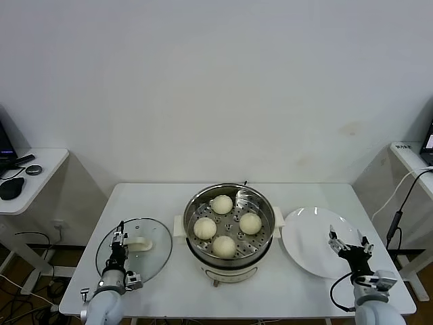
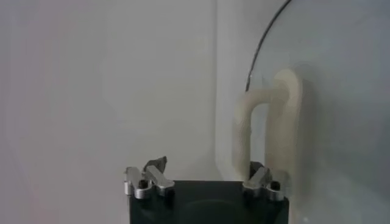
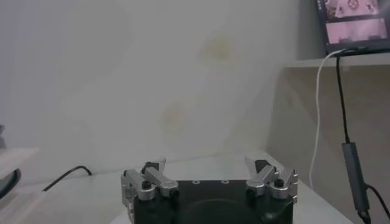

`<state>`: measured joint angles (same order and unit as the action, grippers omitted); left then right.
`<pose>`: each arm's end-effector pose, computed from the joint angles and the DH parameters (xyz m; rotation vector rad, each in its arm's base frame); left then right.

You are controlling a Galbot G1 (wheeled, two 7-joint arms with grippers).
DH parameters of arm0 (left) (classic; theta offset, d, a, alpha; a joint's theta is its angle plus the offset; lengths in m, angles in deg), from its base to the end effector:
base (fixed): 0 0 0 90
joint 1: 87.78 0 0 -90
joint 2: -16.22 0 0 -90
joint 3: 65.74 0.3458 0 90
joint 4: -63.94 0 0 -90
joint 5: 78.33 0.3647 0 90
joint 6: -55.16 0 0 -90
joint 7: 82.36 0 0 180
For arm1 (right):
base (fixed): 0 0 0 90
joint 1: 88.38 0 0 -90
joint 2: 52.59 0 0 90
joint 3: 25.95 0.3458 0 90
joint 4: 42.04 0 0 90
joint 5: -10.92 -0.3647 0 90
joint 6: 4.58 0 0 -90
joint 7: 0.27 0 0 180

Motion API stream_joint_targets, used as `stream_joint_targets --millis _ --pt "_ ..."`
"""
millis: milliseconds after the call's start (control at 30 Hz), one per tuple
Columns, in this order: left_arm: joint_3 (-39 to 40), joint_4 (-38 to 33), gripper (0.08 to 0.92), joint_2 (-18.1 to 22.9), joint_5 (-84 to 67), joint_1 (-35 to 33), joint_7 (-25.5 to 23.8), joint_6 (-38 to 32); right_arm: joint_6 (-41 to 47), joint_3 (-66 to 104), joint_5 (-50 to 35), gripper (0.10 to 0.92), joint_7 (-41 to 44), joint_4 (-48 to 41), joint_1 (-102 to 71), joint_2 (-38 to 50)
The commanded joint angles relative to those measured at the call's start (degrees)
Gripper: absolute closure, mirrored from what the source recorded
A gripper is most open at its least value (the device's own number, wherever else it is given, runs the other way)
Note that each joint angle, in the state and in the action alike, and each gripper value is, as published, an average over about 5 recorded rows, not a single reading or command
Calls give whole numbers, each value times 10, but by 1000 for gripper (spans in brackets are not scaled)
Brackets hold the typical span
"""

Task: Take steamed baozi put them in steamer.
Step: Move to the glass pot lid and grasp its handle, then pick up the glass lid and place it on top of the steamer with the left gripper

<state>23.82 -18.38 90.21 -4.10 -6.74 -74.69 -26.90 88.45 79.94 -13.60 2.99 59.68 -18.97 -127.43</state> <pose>0.2981 0.1115 -0.4301 0.0309 -2.0171 -2.0971 0.2383 -0.1654 -0.3424 -0.2293 -3.0067 -0.1597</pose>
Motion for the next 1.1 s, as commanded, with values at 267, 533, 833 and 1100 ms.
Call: stream_joint_targets --millis 267,533,833,1100 --pt "2 -16 632 1 -51 -12 -25 34 0 -1 -2 203 0 -2 4 1" --pt "10 -103 821 -8 -76 -43 -40 92 -1 -1 -4 203 0 2 1 2" --pt "20 -233 825 2 -5 -62 -79 266 3 1 -11 203 1 13 1 2" --pt "9 -300 825 25 100 -67 -171 312 4 8 -17 203 1 24 -6 2"
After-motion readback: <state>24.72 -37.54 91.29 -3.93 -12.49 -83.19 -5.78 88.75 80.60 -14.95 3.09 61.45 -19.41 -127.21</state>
